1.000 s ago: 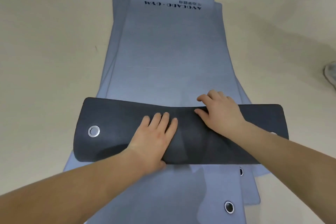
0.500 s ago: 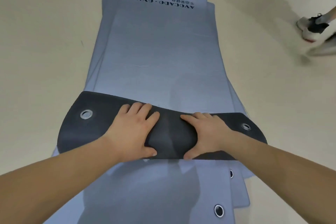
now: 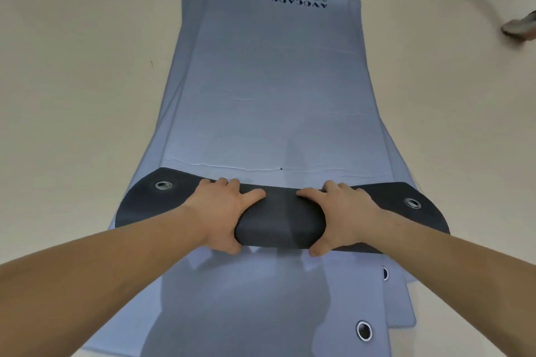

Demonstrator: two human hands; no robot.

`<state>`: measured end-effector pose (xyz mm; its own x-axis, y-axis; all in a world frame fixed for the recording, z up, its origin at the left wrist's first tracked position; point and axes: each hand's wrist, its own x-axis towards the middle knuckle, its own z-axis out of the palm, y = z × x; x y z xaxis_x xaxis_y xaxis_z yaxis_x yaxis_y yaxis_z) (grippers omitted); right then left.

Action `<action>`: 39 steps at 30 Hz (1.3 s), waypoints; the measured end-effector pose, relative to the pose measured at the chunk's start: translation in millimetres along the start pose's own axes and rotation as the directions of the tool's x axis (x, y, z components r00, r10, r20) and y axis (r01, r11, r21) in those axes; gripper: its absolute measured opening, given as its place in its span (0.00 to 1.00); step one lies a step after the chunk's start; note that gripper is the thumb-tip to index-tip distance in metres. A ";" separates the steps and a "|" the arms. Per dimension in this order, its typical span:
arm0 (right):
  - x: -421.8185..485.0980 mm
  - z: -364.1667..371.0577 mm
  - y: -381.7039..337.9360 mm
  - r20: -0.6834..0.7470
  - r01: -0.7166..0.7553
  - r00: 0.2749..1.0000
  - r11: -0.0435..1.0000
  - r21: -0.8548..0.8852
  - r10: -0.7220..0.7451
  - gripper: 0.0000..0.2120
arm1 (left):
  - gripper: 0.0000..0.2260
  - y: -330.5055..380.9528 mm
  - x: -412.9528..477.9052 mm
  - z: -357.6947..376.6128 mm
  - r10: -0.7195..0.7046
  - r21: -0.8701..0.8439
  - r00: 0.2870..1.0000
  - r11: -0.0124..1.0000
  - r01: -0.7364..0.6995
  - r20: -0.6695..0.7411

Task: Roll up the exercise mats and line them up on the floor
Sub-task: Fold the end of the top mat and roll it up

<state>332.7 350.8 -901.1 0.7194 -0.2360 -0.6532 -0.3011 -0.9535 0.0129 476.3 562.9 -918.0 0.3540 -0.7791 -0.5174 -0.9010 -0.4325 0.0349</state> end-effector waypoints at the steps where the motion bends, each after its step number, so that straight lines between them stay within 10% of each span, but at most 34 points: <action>1: -1.9 -1.5 3.2 0.008 0.018 1.000 1.000 0.021 -0.018 0.55 | 0.41 1.9 -2.1 -3.8 0.012 0.008 1.000 1.000 -0.012 0.005; 13: 6.0 -44.4 24.6 0.572 -0.042 0.806 0.950 0.308 -0.150 0.42 | 0.39 -6.7 -10.3 -49.6 0.165 -0.458 0.880 0.887 0.066 0.446; 17: 30.0 -54.4 41.0 0.423 -0.075 0.903 0.938 0.339 -0.081 0.48 | 0.43 -26.0 -1.7 -56.5 0.036 -0.424 0.959 0.901 0.091 0.283; 22: 49.6 -78.0 53.3 -0.067 -0.092 0.991 0.952 0.293 0.116 0.38 | 0.27 -27.1 -13.6 -47.2 -0.117 -0.040 0.933 0.993 0.110 -0.340; 27: 70.0 -62.4 20.2 -0.301 -0.108 0.949 0.994 -0.026 0.096 0.10 | 0.56 -18.6 -25.1 -10.3 -0.111 0.009 0.991 0.994 0.112 -0.079; 32: 53.2 -74.7 11.2 -0.152 -0.035 0.987 0.996 0.084 0.048 0.21 | 0.63 -24.6 -7.7 10.4 -0.154 0.083 0.983 0.983 0.163 -0.105; 36: 26.7 -67.3 -7.8 -0.083 -0.020 0.997 0.996 -0.091 0.012 0.59 | 0.57 -34.1 13.3 3.5 -0.172 0.065 0.972 0.981 0.184 -0.161; 39: 33.6 -32.6 -17.5 -0.186 -0.064 0.982 0.973 -0.223 0.022 0.69 | 0.51 -42.7 23.3 -2.6 -0.128 0.058 0.976 0.988 0.140 -0.175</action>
<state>382.6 353.5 -898.6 0.8168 -0.2875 -0.5002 -0.1991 -0.9542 0.2234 523.6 562.1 -929.3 0.5046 -0.7849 -0.3596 -0.8557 -0.5100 -0.0876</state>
